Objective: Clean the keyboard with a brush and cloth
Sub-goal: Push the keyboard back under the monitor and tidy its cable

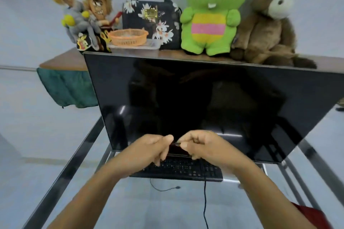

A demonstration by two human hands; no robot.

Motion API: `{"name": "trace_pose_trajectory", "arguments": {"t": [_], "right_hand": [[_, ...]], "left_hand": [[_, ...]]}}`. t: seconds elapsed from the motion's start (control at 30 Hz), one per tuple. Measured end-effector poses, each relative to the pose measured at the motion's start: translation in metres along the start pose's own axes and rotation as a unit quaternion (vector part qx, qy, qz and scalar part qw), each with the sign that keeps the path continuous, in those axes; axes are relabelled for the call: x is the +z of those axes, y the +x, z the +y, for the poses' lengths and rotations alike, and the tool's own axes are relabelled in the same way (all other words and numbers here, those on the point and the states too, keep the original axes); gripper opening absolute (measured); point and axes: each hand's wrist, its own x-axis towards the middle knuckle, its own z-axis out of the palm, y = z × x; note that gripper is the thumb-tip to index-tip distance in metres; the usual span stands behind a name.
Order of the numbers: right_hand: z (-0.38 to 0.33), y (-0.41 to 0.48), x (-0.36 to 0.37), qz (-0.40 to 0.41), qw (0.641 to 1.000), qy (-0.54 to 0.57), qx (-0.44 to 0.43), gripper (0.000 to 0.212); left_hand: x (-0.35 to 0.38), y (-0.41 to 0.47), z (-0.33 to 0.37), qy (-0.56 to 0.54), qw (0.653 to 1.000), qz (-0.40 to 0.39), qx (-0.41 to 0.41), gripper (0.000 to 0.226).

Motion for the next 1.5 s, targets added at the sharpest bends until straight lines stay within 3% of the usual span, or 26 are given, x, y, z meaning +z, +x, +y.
{"name": "trace_pose_trajectory", "arguments": {"t": [0.07, 0.17, 0.23, 0.3, 0.37, 0.4, 0.43, 0.47, 0.5, 0.53, 0.57, 0.63, 0.7, 0.77, 0.83, 0.9, 0.97, 1.0, 1.07, 1.13, 1.2, 1.23, 1.3, 1.37, 1.43, 1.5], "right_hand": [[0.002, -0.011, -0.015, 0.006, 0.999, 0.032, -0.015, 0.015], [0.009, -0.026, -0.028, 0.015, 0.997, 0.066, -0.022, 0.016], [0.015, -0.034, -0.03, 0.024, 0.999, 0.039, -0.011, 0.016], [0.019, -0.041, -0.03, 0.017, 1.0, 0.014, -0.014, 0.017], [0.015, -0.048, -0.028, 0.008, 1.0, -0.016, -0.024, 0.018], [0.01, -0.05, -0.028, 0.01, 0.999, -0.033, -0.031, 0.02], [0.003, -0.053, -0.028, 0.015, 0.998, -0.046, -0.044, 0.022], [-0.006, -0.054, -0.029, 0.024, 0.996, -0.058, -0.065, 0.023], [-0.016, -0.055, -0.032, 0.04, 0.992, -0.076, -0.092, 0.023], [-0.027, -0.055, -0.036, 0.062, 0.986, -0.093, -0.125, 0.021], [-0.037, -0.054, -0.043, 0.085, 0.978, -0.104, -0.157, 0.018], [-0.053, -0.05, -0.058, 0.13, 0.965, -0.089, -0.208, 0.011], [-0.063, -0.047, -0.072, 0.161, 0.958, -0.038, -0.235, 0.007], [-0.066, -0.045, -0.08, 0.176, 0.954, 0.015, -0.243, 0.006], [-0.062, -0.042, -0.078, 0.186, 0.952, 0.03, -0.241, 0.007], [-0.052, -0.039, -0.069, 0.187, 0.955, 0.017, -0.231, 0.013], [-0.042, -0.036, -0.055, 0.167, 0.965, -0.002, -0.203, 0.02], [-0.036, -0.035, -0.048, 0.142, 0.972, -0.012, -0.186, 0.022], [-0.032, -0.039, -0.037, 0.073, 0.984, -0.044, -0.157, 0.023], [-0.033, -0.042, -0.032, 0.033, 0.981, -0.113, -0.152, 0.021], [-0.041, -0.046, -0.036, 0.051, 0.967, -0.185, -0.169, 0.017], [-0.045, -0.047, -0.04, 0.069, 0.959, -0.206, -0.181, 0.014], [-0.056, -0.053, -0.053, 0.093, 0.948, -0.224, -0.205, 0.008], [-0.068, -0.057, -0.068, 0.081, 0.949, -0.214, -0.219, 0.004], [-0.075, -0.059, -0.082, 0.057, 0.957, -0.173, -0.225, 0.009], [-0.077, -0.056, -0.092, 0.057, 0.964, -0.116, -0.23, 0.014]], "left_hand": [[0.001, -0.015, 0.019, -0.237, 0.969, -0.062, 0.011, 0.041], [0.01, -0.027, 0.051, -0.519, 0.848, -0.073, 0.081, 0.031], [0.011, -0.022, 0.071, -0.619, 0.771, 0.006, 0.146, 0.035], [0.005, -0.011, 0.087, -0.642, 0.731, 0.111, 0.204, 0.031], [-0.003, 0.003, 0.096, -0.554, 0.766, 0.204, 0.254, 0.023], [-0.005, 0.01, 0.096, -0.441, 0.814, 0.267, 0.269, 0.02], [-0.006, 0.015, 0.094, -0.263, 0.864, 0.328, 0.277, 0.019], [-0.005, 0.017, 0.091, -0.059, 0.893, 0.355, 0.27, 0.019], [-0.001, 0.017, 0.089, 0.113, 0.903, 0.326, 0.255, 0.021], [0.004, 0.014, 0.088, 0.208, 0.913, 0.271, 0.222, 0.023], [0.009, 0.01, 0.085, 0.226, 0.933, 0.21, 0.183, 0.027], [0.019, -0.003, 0.079, 0.102, 0.982, 0.091, 0.129, 0.037], [0.027, -0.019, 0.077, -0.119, 0.986, -0.045, 0.102, 0.041], [0.034, -0.032, 0.079, -0.324, 0.927, -0.164, 0.095, 0.04], [0.04, -0.039, 0.085, -0.467, 0.845, -0.226, 0.128, 0.04], [0.041, -0.037, 0.099, -0.575, 0.766, -0.22, 0.186, 0.04], [0.033, -0.028, 0.116, -0.628, 0.732, -0.109, 0.24, 0.044], [0.028, -0.022, 0.124, -0.61, 0.748, -0.026, 0.26, 0.043], [0.019, -0.008, 0.136, -0.473, 0.821, 0.13, 0.293, 0.038], [0.015, 0.004, 0.135, -0.146, 0.906, 0.278, 0.282, 0.033], [0.018, 0.008, 0.125, 0.205, 0.913, 0.281, 0.214, 0.032], [0.02, 0.007, 0.118, 0.283, 0.911, 0.242, 0.177, 0.032], [0.024, 0.001, 0.1, 0.241, 0.952, 0.137, 0.13, 0.035], [0.029, -0.01, 0.085, 0.101, 0.988, 0.013, 0.118, 0.038], [0.033, -0.023, 0.077, -0.074, 0.984, -0.085, 0.135, 0.038], [0.037, -0.033, 0.075, -0.231, 0.951, -0.137, 0.151, 0.037]]}}
